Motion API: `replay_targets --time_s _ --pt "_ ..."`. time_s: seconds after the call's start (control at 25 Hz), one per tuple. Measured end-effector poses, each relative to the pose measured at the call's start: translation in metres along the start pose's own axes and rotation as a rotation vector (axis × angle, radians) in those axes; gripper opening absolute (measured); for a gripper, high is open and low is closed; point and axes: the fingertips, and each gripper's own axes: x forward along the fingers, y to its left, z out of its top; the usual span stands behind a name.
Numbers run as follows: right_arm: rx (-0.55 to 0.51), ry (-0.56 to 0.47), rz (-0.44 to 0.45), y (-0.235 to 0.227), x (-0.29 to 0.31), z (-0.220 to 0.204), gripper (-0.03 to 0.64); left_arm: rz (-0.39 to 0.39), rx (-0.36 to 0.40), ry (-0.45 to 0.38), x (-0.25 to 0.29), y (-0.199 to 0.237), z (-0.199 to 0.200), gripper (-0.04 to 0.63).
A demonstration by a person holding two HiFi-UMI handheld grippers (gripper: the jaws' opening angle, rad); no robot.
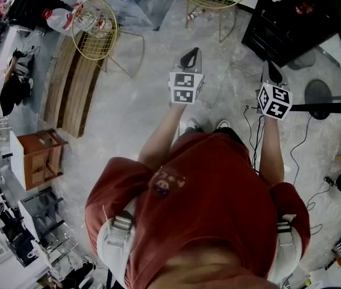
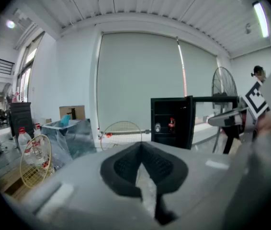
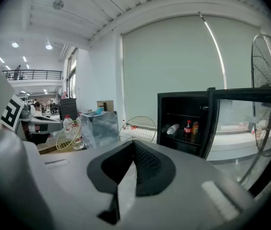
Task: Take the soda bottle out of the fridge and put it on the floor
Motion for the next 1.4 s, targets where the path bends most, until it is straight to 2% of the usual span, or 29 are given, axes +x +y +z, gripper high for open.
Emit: replay_targets --time_s 0.36,0.52,0.76,0.84,1.0,1.4 --pt "0.029 -0.019 -0.017 -0.053 -0.008 -0.001 0.002 -0.001 0.013 0.001 0.026 -0.046 0.010 -0.002" --pt "0.083 -0.061 -0.013 -0.077 -0.008 -0.002 0.000 -0.022 0.022 0.008 0.044 -0.066 0.014 -0.002" --pt "0.127 -0.064 -0.018 -0.108 -0.012 -0.014 0.000 -0.046 0.045 0.013 0.063 -0.099 0.016 -0.002" --pt "0.123 -0.056 -0.021 -0.117 -0.015 -0.016 0.000 -0.056 0.052 0.017 0.067 -0.110 0.018 -0.002" --pt "0.051 -0.027 -0.039 -0.131 -0.020 -0.022 0.000 -0.077 0.066 0.023 0.076 -0.126 0.021 -0.001" --pt "0.085 -0.002 -0.142 -0.167 -0.007 -0.035 0.002 -0.151 0.053 0.028 0.121 -0.132 0.012 -0.002"
